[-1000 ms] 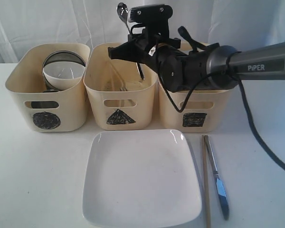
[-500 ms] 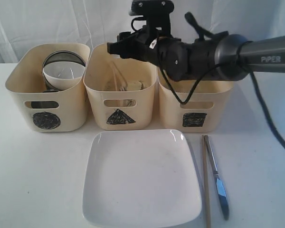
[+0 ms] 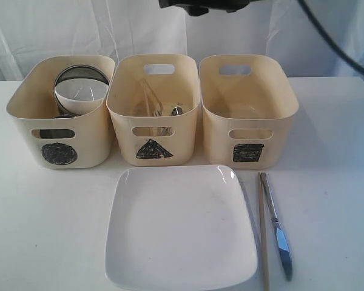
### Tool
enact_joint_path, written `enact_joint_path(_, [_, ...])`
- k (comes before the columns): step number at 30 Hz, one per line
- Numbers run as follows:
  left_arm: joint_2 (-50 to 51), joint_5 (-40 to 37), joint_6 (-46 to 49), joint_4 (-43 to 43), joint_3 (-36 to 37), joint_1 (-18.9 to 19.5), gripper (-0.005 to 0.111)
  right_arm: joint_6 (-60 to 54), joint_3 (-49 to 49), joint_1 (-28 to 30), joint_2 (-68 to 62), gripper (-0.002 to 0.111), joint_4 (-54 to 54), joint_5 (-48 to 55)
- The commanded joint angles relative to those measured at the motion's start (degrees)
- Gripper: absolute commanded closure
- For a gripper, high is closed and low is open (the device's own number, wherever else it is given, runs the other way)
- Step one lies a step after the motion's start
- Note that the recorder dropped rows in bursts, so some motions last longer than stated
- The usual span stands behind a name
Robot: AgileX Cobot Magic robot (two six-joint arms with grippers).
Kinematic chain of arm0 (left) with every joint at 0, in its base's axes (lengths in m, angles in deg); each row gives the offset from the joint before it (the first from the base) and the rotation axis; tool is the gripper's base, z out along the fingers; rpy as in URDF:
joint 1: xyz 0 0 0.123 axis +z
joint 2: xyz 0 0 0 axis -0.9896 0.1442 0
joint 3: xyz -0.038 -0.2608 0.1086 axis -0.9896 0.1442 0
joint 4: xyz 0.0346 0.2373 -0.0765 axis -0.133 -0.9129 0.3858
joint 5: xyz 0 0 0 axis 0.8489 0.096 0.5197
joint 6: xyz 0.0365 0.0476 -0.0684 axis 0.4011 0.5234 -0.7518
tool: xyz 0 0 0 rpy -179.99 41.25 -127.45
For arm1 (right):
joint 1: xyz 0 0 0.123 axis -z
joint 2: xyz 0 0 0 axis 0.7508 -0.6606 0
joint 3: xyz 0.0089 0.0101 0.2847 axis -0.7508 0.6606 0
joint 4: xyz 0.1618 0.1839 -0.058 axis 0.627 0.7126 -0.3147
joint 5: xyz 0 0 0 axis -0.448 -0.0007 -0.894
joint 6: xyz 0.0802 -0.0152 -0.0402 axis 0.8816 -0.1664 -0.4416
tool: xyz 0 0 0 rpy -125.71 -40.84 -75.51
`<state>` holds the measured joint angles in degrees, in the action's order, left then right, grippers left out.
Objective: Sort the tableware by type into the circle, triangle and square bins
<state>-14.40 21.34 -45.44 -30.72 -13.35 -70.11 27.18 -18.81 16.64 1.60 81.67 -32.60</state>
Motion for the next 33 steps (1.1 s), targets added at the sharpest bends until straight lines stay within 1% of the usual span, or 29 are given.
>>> enact_joint_path(1, [-0.2, 0.1, -0.1, 0.6, 0.3, -0.3, 0.107, -0.6, 0.1, 0.1, 6.3, 0.063, -1.1, 5.8])
enact_joint_path(9, [-0.2, 0.1, -0.1, 0.6, 0.3, -0.3, 0.107, -0.4, 5.2, 0.1, 18.5, 0.063, -0.7, 8.7])
enact_joint_path(19, [-0.2, 0.1, -0.1, 0.6, 0.3, -0.3, 0.107, -0.4, 15.5, 0.1, 26.1, 0.063, -0.9, 20.3])
enact_joint_path(22, [-0.2, 0.1, -0.1, 0.6, 0.3, -0.3, 0.107, -0.4, 20.4, 0.1, 27.1, 0.063, -2.3, 20.1])
enact_joint_path(26, [-0.2, 0.1, -0.1, 0.6, 0.3, -0.3, 0.107, 0.5, 27.1, 0.1, 27.2, 0.063, -7.3, 17.6])
enact_joint_path(33, [-0.2, 0.1, -0.1, 0.6, 0.3, -0.3, 0.107, 0.5, 36.1, 0.1, 27.2, 0.063, -7.4, 11.3])
